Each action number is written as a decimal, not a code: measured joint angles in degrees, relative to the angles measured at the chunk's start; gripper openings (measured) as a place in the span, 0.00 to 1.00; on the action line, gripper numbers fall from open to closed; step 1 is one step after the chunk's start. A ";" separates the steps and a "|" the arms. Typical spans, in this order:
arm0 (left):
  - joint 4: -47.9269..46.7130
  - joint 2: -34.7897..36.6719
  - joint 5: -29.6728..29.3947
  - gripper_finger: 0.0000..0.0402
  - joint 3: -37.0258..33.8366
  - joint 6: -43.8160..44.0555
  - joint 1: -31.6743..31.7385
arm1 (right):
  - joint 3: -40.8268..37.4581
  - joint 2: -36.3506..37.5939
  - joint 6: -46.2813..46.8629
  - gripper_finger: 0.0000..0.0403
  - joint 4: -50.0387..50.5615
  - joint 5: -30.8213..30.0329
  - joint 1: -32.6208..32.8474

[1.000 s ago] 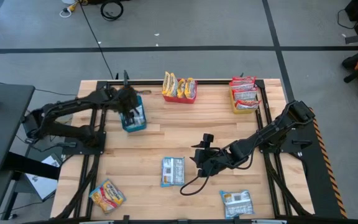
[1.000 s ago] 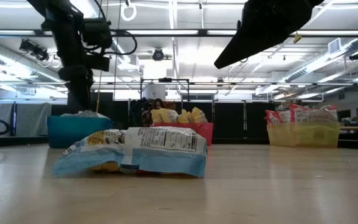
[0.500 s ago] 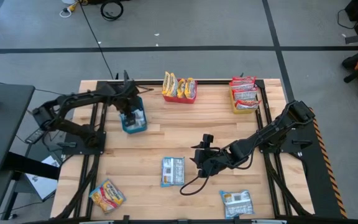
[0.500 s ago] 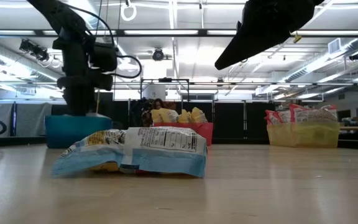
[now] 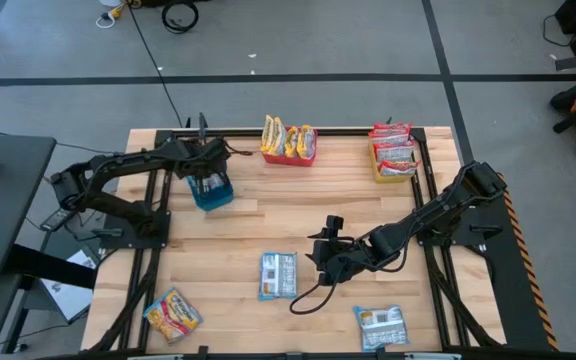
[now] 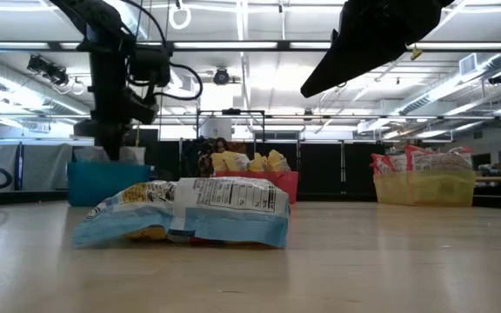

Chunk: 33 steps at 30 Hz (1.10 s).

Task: Sort Maruchan noodles
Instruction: Put the blue noodle pack into the blue bin

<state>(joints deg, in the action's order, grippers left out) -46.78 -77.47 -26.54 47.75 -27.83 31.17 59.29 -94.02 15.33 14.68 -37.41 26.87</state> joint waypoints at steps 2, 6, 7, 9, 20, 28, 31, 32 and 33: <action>0.49 0.00 -7.01 0.03 0.28 -0.89 -1.35 | 0.00 0.00 -0.02 0.57 0.02 -0.15 0.00; 1.17 -0.04 -19.89 0.02 0.25 -1.41 -3.49 | 0.00 0.00 -0.02 0.57 0.02 -0.43 0.00; 1.59 -0.11 -22.30 0.02 0.25 -1.33 -3.79 | 0.00 0.00 -0.04 0.57 0.00 -0.48 0.00; 3.15 -0.12 -25.00 0.02 -0.16 -0.36 -4.07 | 0.00 0.00 -0.02 0.57 0.03 -0.50 0.00; 17.43 -0.15 -28.70 0.02 -8.61 -6.51 -3.49 | 0.00 0.00 0.14 0.57 0.02 -0.50 0.00; 33.01 -0.87 -25.82 0.02 -12.85 -20.60 1.59 | 0.00 0.00 0.18 0.57 0.00 -0.50 0.00; 38.64 -2.17 -26.29 0.02 -13.60 -26.41 4.37 | 0.00 0.00 0.18 0.57 0.00 -0.50 0.00; 40.37 -2.88 -26.31 0.02 -13.59 -27.86 5.16 | 0.00 0.00 0.18 0.57 0.00 -0.50 0.00; 42.04 -3.59 -26.35 0.02 -13.60 -29.39 5.88 | 0.00 0.00 0.18 0.57 -0.01 -0.50 0.00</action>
<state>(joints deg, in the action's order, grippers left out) -4.74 -81.06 -52.89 34.15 -57.22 37.05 59.29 -94.02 15.51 14.67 -37.91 26.87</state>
